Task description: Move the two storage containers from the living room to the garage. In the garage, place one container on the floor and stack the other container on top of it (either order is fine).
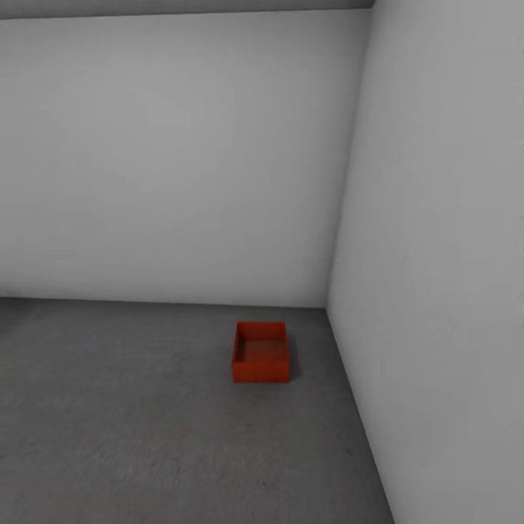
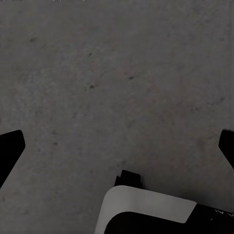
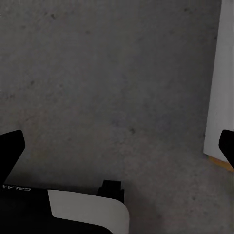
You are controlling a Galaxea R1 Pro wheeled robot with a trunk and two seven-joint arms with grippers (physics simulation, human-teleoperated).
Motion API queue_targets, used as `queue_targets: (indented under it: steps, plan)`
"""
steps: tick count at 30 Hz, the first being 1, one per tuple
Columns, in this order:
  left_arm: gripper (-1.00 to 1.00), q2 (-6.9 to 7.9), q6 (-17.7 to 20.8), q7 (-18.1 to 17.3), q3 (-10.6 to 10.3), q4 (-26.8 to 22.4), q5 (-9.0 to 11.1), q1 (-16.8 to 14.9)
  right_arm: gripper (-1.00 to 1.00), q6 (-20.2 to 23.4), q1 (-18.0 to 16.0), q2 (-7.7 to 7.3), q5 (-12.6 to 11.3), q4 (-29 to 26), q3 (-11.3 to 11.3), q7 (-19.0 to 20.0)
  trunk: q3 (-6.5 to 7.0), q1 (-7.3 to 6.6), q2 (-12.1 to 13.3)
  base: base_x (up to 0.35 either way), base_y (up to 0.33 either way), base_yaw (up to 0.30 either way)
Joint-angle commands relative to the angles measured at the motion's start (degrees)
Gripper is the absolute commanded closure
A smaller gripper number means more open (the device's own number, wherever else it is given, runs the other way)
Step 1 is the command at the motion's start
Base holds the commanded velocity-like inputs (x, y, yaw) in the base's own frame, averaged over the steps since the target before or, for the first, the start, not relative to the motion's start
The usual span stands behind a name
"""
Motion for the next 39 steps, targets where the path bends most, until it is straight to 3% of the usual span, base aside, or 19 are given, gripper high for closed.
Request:
queue_targets:
  steps: [1, 7, 16, 23, 39]
  plan:
    - [-1.0, 0.0, -0.2, 0.0, 0.0, 0.1, 0.2, 0.0, -1.0, -0.4, -0.1, -0.03, 0.1, 0.2, 0.0, 0.1, 0.03, 0.01, 0.0, -0.001, 0.0, 0.0]
    - [-1.0, -0.05, -0.3, 0.1, 0.0, 0.1, 0.1, 0.0, -1.0, -0.4, -0.1, 0.0, 0.1, 0.2, 0.0, 0.1, 0.59, 0.01, 0.0, -0.008, 0.0, 0.0]
    - [-1.0, 0.01, -0.3, 0.1, 0.0, 0.1, 0.0, 0.0, -1.0, -0.4, -0.1, -0.02, 0.1, 0.2, 0.1, 0.1, 1.44, 0.01, 0.0, -0.308, 0.0, 0.0]
    - [-1.0, -0.06, -0.2, 0.1, 0.0, 0.1, 0.2, 0.0, -1.0, -0.4, -0.1, -0.02, 0.1, 0.2, 0.1, 0.1, 2.09, 0.01, 0.0, -0.055, 0.0, 0.0]
    - [-1.0, 0.01, -0.2, 0.1, 0.0, 0.1, 0.1, 0.0, -1.0, -0.4, -0.1, -0.02, 0.2, 0.2, 0.1, 0.1, 4.82, -3.51, 6.4, -0.001, 0.0, 0.0]
